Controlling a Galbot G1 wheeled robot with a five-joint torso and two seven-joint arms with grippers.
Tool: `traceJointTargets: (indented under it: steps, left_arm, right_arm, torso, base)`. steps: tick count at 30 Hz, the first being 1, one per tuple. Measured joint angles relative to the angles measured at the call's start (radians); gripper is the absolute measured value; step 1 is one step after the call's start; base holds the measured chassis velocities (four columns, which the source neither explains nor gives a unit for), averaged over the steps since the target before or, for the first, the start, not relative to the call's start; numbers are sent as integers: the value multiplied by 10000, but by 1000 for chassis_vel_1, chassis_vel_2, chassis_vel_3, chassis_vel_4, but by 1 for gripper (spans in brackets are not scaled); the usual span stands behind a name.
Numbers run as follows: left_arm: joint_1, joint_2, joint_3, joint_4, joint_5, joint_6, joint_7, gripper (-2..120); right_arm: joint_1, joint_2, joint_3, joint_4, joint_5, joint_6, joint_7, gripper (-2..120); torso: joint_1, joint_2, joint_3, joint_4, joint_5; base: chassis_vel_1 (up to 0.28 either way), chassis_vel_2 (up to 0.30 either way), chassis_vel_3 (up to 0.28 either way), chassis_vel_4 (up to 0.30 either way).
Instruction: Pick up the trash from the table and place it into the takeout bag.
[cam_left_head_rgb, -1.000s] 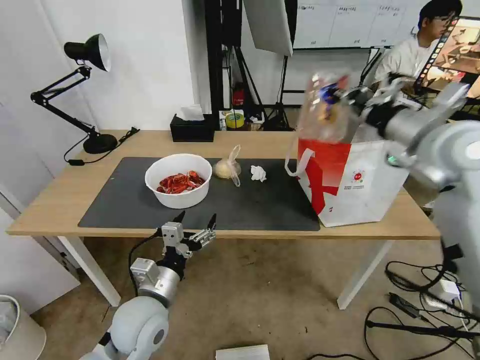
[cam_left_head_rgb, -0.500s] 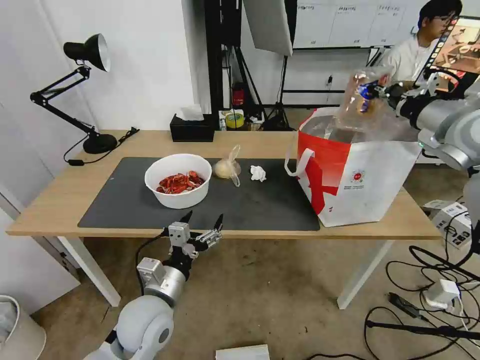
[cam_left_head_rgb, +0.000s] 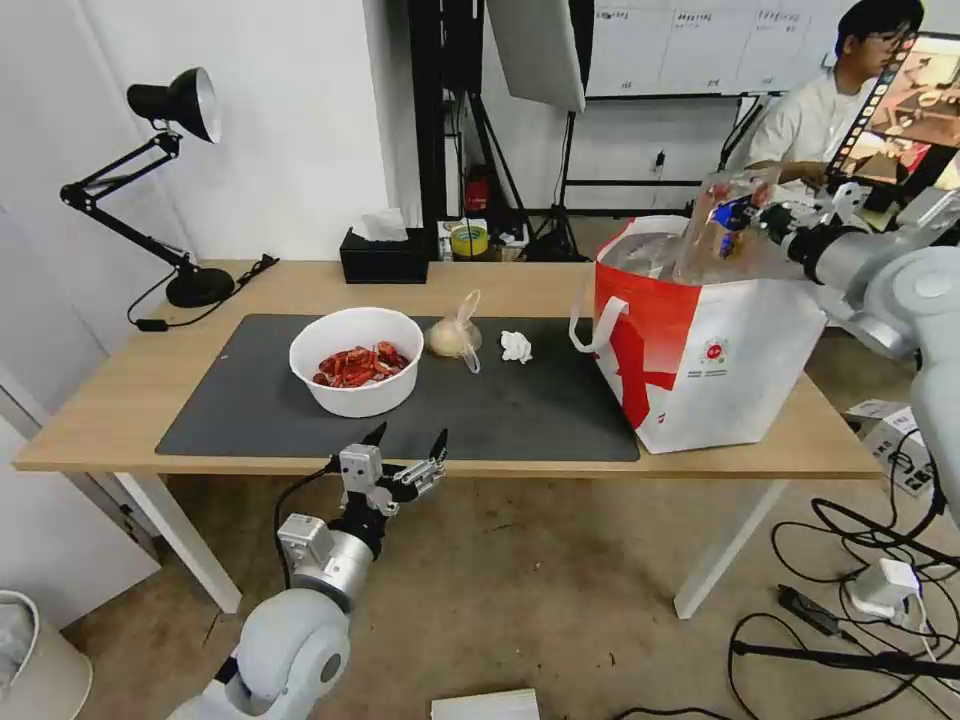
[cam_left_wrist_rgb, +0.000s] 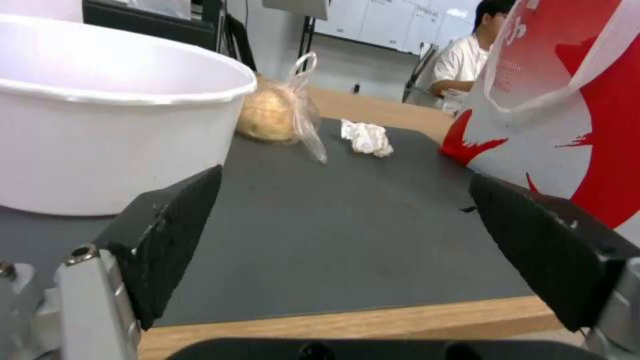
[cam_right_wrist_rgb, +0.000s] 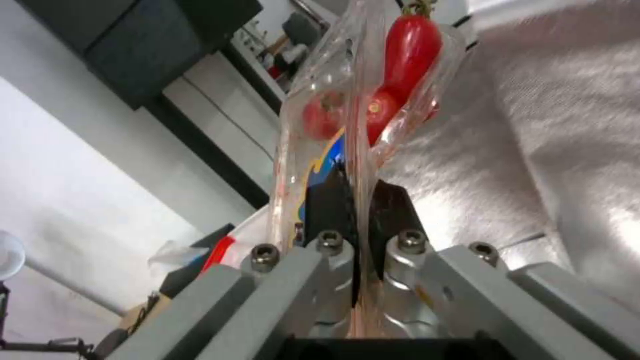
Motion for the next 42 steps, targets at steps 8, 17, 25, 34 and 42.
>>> traceJointTargets:
  steps: [8, 17, 25, 34, 42]
  left_arm:
    - [-30, -38, 74, 65, -2, 0, -23, 100]
    - [-137, 5, 102, 62, -43, 8, -43, 100]
    - [-94, 34, 67, 34, -58, 13, -57, 100]
    - [-184, 92, 99, -105, -128, 80, -116, 100]
    - [-156, 143, 47, -141, -149, 83, -144, 100]
  right_arm:
    - [-515, 54, 111, 371, 38, -2, -37, 0]
    - [-858, 66, 264, 776, 106, -25, 0, 0]
    - [-850, 57, 312, 851, 133, -191, 38, 15]
    - [-755, 44, 333, 809, 225, -193, 102, 47]
    - [-745, 8, 371, 795, 323, -197, 161, 76]
  torso:
    - [0, 0, 0, -1, 0]
    - [-2, 0, 0, -1, 1]
    - [-2, 1, 0, -1, 1]
    - [-1, 1, 0, -1, 1]
    - [-2, 1, 0, -1, 1]
  base:
    - [0, 0, 0, 0]
    - [0, 0, 0, 0]
    - [0, 0, 0, 0]
    - [0, 0, 0, 0]
    - [0, 0, 0, 0]
